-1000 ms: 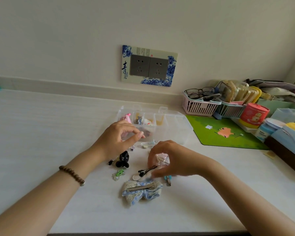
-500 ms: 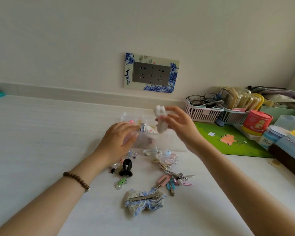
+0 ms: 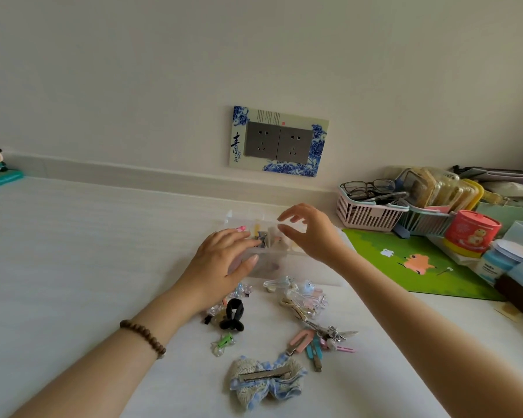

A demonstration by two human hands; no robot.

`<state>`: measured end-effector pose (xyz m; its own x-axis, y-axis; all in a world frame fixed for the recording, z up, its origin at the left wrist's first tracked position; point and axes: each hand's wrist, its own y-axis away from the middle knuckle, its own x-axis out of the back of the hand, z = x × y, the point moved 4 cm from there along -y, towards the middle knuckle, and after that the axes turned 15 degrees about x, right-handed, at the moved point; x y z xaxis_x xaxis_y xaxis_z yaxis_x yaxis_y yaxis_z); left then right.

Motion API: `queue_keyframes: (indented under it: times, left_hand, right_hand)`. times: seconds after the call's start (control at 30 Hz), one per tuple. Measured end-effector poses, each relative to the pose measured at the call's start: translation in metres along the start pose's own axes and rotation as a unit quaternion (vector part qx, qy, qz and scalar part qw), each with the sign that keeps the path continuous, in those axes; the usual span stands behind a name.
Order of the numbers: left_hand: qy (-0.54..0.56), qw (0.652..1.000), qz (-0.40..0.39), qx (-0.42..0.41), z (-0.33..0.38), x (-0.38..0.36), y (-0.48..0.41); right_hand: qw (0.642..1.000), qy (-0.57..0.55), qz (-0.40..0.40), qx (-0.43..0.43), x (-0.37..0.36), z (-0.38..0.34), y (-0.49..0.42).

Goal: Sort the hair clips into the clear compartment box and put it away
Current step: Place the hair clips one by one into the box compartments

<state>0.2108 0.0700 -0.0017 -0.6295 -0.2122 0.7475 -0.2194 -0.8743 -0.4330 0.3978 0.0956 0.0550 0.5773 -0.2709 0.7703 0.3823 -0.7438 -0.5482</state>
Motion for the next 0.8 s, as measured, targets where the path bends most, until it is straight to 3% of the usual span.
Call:
queue_keyframes:
  times: [0.2,0.37,0.47,0.6,0.8]
  left_hand:
    - [0.003,1.000,-0.004,0.005,0.000,0.000,0.000]
    - [0.012,1.000,-0.013,0.007,0.001,0.002,0.001]
    - [0.029,0.999,-0.028,0.009,0.001,0.004,0.002]
    - [0.031,0.999,-0.028,0.011,0.003,0.005,0.003]
    - [0.040,0.999,-0.005,-0.020,0.015,0.019,0.009]
  right_hand:
    - [0.993,0.044,-0.093,0.057,-0.013,-0.006,0.020]
    - [0.993,0.029,-0.109,0.041,-0.005,-0.021,0.028]
    - [0.994,-0.029,-0.085,0.061,0.010,-0.045,0.050]
    - [0.972,-0.158,-0.166,0.054,0.020,-0.077,0.092]
    - [0.958,-0.175,-0.213,0.074,0.016,-0.103,0.135]
